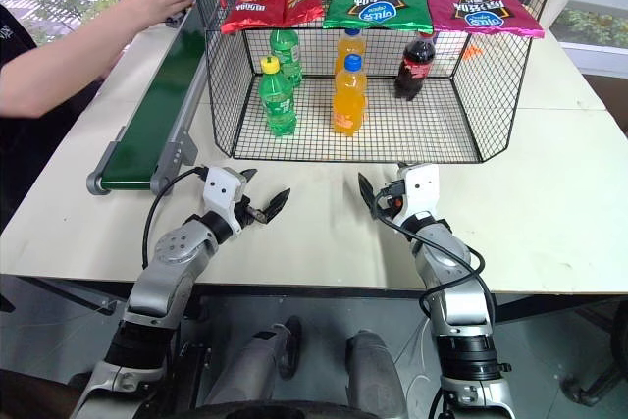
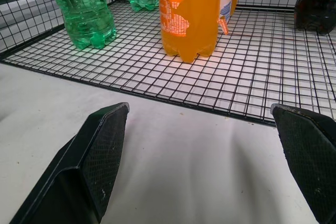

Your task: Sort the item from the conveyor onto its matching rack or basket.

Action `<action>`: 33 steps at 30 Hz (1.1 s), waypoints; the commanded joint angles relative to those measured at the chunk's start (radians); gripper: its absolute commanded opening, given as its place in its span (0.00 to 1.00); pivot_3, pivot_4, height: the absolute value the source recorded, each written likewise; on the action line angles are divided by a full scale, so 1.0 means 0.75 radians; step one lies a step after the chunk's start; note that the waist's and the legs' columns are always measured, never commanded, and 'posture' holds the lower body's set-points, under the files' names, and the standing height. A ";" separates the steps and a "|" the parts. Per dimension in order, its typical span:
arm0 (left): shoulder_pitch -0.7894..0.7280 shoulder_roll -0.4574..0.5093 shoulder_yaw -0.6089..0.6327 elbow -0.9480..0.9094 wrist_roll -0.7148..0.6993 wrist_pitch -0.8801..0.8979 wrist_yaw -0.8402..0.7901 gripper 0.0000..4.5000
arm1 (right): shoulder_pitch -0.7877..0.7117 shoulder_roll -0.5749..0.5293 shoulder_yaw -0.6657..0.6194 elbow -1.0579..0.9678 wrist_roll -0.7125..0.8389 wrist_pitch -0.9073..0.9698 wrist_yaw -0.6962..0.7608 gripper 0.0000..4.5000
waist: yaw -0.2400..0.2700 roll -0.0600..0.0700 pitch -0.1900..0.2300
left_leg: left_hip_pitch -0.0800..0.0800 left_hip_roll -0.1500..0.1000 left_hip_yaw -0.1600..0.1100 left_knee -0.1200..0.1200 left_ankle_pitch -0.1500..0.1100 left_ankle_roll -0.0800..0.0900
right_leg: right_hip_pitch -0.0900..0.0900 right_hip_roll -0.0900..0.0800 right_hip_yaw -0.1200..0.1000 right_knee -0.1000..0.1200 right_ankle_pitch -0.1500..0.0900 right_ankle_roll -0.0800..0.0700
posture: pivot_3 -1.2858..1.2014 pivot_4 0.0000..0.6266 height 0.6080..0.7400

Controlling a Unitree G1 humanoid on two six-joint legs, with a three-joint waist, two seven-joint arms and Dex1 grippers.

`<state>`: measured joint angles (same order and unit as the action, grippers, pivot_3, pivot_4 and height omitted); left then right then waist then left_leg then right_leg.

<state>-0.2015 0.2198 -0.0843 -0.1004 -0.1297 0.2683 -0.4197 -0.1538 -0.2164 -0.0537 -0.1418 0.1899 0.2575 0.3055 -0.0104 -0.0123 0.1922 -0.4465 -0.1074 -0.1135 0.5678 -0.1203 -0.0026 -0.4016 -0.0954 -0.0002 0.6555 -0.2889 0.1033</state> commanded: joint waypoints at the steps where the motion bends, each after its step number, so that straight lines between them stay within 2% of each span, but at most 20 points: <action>1: 0.002 0.009 0.004 -0.041 0.001 -0.032 -0.002 1.00 | 0.004 -0.014 -0.007 -0.017 -0.001 -0.017 0.009 0.98 | 0.000 0.000 0.000 | 0.000 0.000 0.000 0.000 0.000 0.000 | 0.000 0.000 0.000 0.000 0.000 0.000 | 0.52 0.24 0.98; 22: -0.003 0.023 0.034 -0.073 -0.034 -0.015 -0.011 1.00 | 0.010 -0.015 -0.015 -0.048 0.034 0.029 0.059 0.98 | 0.000 0.000 0.000 | 0.000 0.000 0.000 0.000 0.000 0.000 | 0.000 0.000 0.000 0.000 0.000 0.000 | 0.52 0.24 0.98; 33: 0.024 0.105 0.107 -0.223 -0.047 0.034 0.000 1.00 | -0.015 -0.088 -0.013 -0.114 0.084 0.085 0.169 0.98 | -0.002 0.000 0.000 | 0.000 0.000 0.000 -0.001 0.000 0.000 | 0.000 0.000 0.000 0.000 0.000 0.000 | 0.52 0.24 0.98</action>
<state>-0.1867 0.2874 -0.0347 -0.2085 -0.1490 0.2924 -0.4166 -0.1465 -0.2684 -0.0540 -0.1687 0.2224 0.3172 0.4102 -0.0116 -0.0123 0.1922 -0.4465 -0.1073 -0.1135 0.5668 -0.1203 -0.0026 -0.4018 -0.0956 0.0001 0.6554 -0.2890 0.1031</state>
